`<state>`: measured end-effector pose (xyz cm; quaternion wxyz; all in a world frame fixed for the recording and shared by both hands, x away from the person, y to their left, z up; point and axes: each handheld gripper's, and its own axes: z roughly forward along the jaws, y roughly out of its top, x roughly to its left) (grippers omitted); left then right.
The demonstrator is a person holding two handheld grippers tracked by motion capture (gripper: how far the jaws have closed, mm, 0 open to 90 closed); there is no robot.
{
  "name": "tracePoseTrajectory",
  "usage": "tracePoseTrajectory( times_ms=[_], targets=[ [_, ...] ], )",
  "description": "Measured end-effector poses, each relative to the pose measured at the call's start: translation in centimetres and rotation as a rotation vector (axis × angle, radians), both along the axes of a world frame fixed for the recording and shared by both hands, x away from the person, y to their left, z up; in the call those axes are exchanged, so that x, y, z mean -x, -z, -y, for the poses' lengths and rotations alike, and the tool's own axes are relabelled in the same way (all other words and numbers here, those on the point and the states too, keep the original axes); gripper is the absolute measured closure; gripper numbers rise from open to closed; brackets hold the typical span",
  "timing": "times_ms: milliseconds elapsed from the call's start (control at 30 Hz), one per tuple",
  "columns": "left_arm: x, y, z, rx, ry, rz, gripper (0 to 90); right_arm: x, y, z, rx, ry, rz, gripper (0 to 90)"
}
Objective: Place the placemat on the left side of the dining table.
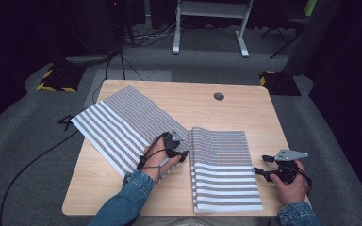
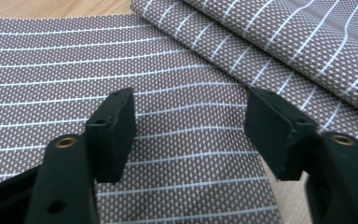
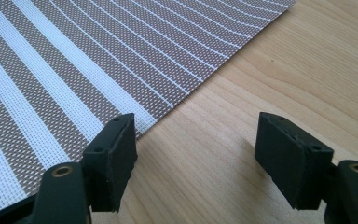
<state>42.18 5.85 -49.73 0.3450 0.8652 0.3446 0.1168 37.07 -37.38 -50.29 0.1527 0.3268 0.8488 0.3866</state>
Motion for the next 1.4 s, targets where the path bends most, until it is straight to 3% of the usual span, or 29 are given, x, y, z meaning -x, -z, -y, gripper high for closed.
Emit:
tracePoseTrajectory(
  times_ms=[33, 100, 200, 300, 400, 467, 567, 833, 1000, 1100, 1233, 1400],
  targets=[
    [-0.2, 0.0, -0.2, 0.003, 0.021, 0.029, 38.8, 0.0, 0.0, 0.0, 0.0, 0.0, 0.0, 29.7],
    [-0.3, 0.2, -0.7, 0.035, 0.006, 0.021, 47.9, 0.0, 0.0, 0.0, 0.0, 0.0, 0.0, 29.7],
    [-0.7, 0.2, -1.8, 0.061, -0.005, 0.014, 68.3, 0.0, 0.0, 0.0, 0.0, 0.0, 0.0, 29.7],
    [-0.7, -0.2, -2.3, 0.037, -0.013, 0.02, 84.2, 0.0, 0.0, 0.0, 0.0, 0.0, 0.0, 29.7],
    [-0.5, -0.6, -2.7, 0.012, -0.024, 0.038, 86.4, 0.0, 0.0, 0.0, 0.0, 0.0, 0.0, 29.7],
    [-0.4, -0.9, -3.2, 0.047, -0.028, 0.036, 86.9, 0.0, 0.0, 0.0, 0.0, 0.0, 0.001, 29.7],
    [0.0, -1.6, -3.9, 0.083, -0.03, 0.065, 87.2, 0.0, 0.0, 0.0, 0.0, 0.0, 0.0, 29.7],
    [1.4, -5.4, -5.2, 0.18, 0.016, 0.152, 87.2, 0.0, 0.0, 0.0, 0.0, 0.0, 0.0, 29.7],
    [2.6, -7.2, -5.9, 0.171, 0.056, 0.199, 87.2, 0.0, 0.0, 0.0, 0.001, 0.0, 0.0, 29.7],
    [3.8, -8.1, -6.3, 0.199, 0.081, 0.222, 87.0, 0.0, 0.0, 0.0, 0.0, 0.0, 0.0, 29.7],
    [5.3, -8.9, -6.9, 0.231, 0.109, 0.22, 86.7, 0.0, 0.0, 0.0, 0.001, 0.0, 0.0, 29.6],
    [6.7, -8.8, -7.4, 0.218, 0.194, 0.196, 86.2, 0.0, 0.0, 0.0, 0.001, 0.0, 0.0, 29.6]
  ],
)
